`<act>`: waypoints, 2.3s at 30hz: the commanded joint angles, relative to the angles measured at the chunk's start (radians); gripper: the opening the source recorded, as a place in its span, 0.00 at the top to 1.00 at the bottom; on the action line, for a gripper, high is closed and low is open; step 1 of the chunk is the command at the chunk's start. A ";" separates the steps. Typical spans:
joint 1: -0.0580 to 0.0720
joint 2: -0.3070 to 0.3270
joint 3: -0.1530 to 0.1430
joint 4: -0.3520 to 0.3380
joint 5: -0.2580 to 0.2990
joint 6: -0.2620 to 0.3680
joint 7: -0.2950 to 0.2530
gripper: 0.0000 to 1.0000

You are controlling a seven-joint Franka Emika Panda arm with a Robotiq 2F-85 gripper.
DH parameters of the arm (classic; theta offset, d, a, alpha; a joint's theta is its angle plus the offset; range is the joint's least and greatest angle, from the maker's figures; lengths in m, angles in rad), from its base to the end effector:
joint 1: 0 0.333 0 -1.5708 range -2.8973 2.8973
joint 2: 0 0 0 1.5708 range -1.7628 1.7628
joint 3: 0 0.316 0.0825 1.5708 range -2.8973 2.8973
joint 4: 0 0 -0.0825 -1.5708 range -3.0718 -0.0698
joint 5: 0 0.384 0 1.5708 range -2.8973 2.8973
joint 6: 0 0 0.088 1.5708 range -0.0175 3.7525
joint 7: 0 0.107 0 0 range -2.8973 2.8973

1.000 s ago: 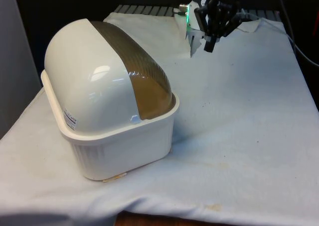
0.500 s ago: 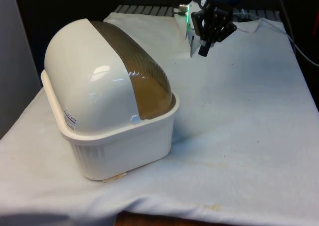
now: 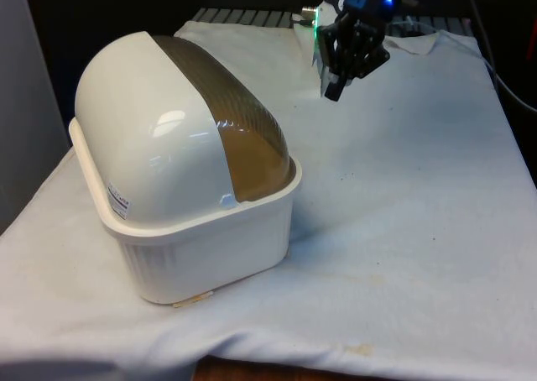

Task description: Open the lid, then close it.

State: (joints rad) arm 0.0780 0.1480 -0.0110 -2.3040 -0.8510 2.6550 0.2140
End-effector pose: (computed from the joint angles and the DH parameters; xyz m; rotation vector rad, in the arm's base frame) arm 0.5340 0.0568 0.2965 2.5760 0.7658 0.3420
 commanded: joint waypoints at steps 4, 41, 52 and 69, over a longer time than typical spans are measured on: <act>0.002 0.006 -0.011 0.009 -0.071 -0.001 0.045 1.00; 0.007 0.057 0.003 0.040 -0.434 -0.116 0.335 1.00; 0.012 0.069 0.011 0.045 -0.493 -0.143 0.400 1.00; 0.020 0.125 0.017 0.072 -0.628 -0.211 0.542 1.00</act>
State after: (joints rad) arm 0.0940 0.2690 0.0070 -2.2380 -1.4620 2.4510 0.7410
